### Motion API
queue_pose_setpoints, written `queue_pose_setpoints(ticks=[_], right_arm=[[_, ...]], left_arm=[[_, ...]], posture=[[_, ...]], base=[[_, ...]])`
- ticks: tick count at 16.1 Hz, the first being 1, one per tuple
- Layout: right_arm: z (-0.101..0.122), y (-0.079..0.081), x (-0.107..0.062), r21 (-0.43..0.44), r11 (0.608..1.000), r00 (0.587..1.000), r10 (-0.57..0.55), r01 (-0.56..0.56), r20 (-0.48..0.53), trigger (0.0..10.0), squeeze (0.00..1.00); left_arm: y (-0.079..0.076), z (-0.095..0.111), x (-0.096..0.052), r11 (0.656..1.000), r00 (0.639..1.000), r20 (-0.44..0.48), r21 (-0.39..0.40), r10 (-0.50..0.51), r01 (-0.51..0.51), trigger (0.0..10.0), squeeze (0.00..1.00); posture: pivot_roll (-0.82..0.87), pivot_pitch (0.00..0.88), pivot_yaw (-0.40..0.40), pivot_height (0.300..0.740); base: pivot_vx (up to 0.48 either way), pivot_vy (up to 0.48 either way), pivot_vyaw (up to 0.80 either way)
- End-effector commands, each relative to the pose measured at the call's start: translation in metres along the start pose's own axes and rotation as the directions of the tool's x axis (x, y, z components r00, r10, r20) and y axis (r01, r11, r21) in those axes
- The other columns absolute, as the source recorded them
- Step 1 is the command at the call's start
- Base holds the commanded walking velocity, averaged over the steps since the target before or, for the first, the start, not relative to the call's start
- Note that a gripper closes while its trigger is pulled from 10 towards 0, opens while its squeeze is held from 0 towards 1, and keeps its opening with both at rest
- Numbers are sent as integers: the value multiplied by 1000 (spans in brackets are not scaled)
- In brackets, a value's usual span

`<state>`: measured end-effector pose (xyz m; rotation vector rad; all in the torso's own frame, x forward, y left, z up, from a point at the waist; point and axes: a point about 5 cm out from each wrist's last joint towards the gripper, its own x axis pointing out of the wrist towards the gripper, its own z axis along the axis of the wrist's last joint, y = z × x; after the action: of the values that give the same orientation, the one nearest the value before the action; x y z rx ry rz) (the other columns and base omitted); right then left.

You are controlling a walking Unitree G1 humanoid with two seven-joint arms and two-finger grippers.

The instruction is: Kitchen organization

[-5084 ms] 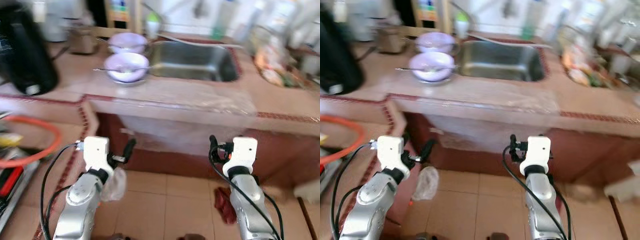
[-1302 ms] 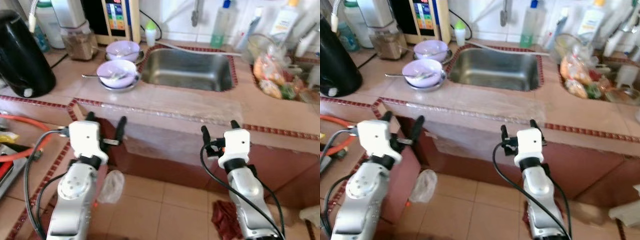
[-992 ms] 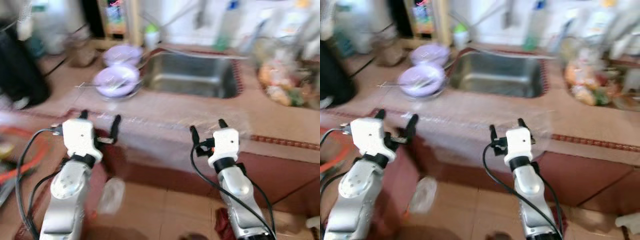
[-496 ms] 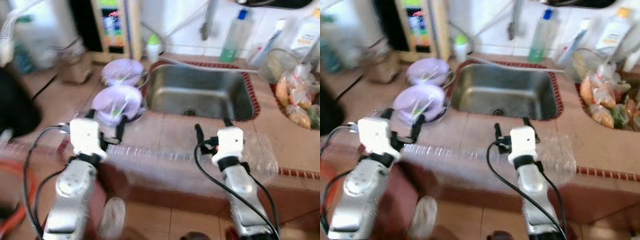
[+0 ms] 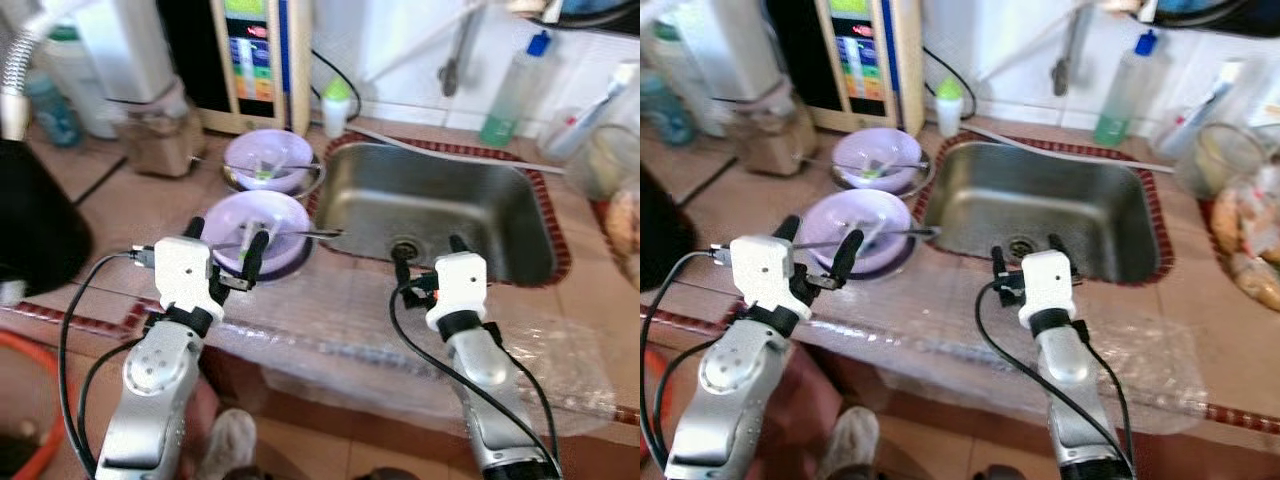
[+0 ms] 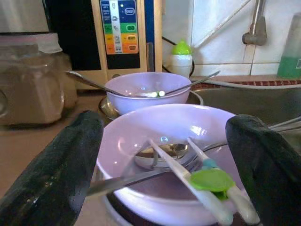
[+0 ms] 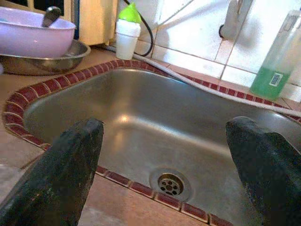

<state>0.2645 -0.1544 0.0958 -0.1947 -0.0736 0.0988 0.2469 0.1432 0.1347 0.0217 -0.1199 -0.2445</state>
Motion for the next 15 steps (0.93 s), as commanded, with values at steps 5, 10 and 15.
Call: queue_pose_setpoints(ticks=[5, 10, 15], right_arm=[[1, -3, 0, -7, 1000, 1000, -9, 9, 5, 10000, 0], [-1, 0, -1, 4, 1000, 1000, 13, -13, -3, 10000, 0], [-3, 5, -2, 18, 998, 998, 61, -61, -6, 10000, 0]], left_arm=[[-2, 2, 0, 1000, 1000, 14, 2, -10, 10, 10000, 0], [3, 4, -3, 999, 999, 26, 22, 36, -36, 10000, 0], [8, -1, -15, 996, 997, 20, 55, 69, -70, 10000, 0]], posture=[[-12, 0, 13, 740], [-9, 0, 13, 740], [-3, 1, 4, 740]], base=[[0, -440, 0], [0, -366, 0], [0, 0, 0]])
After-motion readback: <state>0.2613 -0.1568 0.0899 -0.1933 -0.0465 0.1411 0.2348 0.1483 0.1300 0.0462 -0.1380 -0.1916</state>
